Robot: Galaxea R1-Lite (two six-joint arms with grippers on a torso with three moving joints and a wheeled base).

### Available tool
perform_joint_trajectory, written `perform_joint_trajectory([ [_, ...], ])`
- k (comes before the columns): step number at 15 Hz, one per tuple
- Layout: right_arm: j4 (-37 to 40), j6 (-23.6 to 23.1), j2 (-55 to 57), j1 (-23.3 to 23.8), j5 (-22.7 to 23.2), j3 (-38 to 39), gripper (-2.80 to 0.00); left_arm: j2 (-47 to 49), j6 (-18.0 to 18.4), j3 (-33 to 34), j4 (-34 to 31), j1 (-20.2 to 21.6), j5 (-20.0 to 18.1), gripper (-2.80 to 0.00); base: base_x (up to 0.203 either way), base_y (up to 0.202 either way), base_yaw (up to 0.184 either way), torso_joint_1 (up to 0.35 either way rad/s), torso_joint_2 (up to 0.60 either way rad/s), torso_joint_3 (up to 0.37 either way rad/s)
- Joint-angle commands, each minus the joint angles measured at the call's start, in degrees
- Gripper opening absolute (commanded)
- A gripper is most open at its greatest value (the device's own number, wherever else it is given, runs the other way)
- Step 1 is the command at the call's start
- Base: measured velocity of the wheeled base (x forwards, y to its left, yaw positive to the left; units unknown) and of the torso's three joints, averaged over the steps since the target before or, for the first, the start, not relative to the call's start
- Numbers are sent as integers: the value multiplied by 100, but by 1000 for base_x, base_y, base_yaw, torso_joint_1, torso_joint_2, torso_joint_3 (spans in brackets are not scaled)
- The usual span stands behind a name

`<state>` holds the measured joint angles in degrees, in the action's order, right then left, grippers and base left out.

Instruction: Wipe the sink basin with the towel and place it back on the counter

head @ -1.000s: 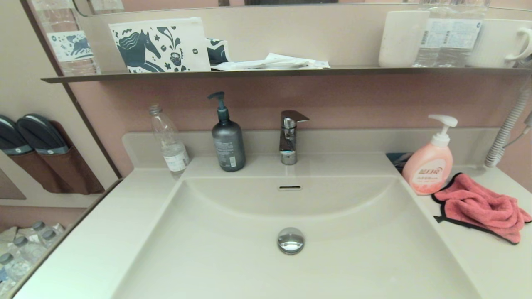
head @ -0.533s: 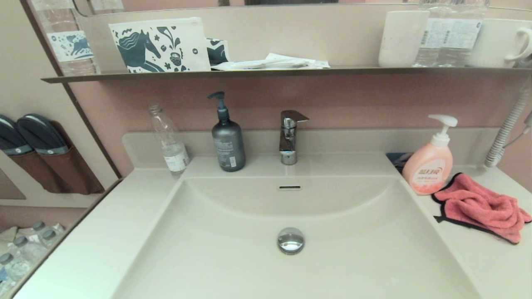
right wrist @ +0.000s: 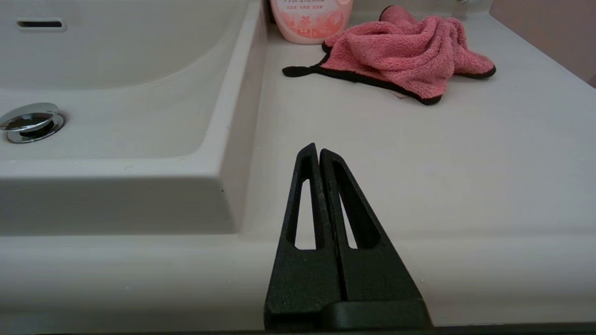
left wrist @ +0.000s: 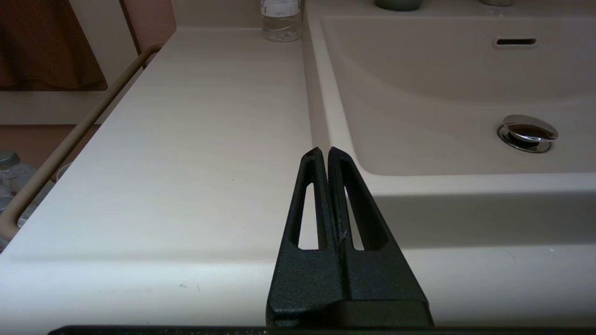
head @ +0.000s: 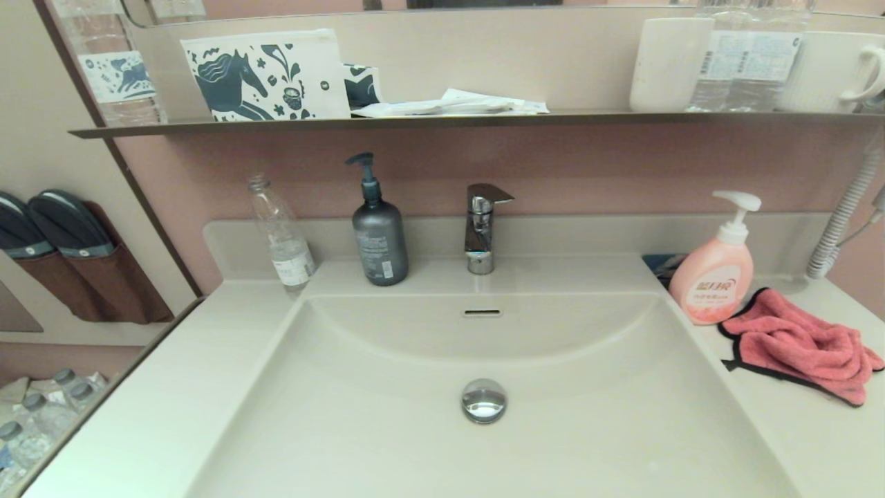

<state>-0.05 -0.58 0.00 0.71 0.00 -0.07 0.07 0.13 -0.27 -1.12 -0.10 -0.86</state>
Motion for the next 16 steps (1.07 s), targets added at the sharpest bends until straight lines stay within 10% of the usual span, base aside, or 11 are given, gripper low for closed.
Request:
perform_joint_trajectory([
  [1,-13,-4,1,0,8,-1,-280,1,4,0,-2,1,-2,-280,0,0,0,0,0,0],
  [16,-13,23,9,0,0,-1,-280,1,1,0,-2,1,-2,-280,0,0,0,0,0,0],
])
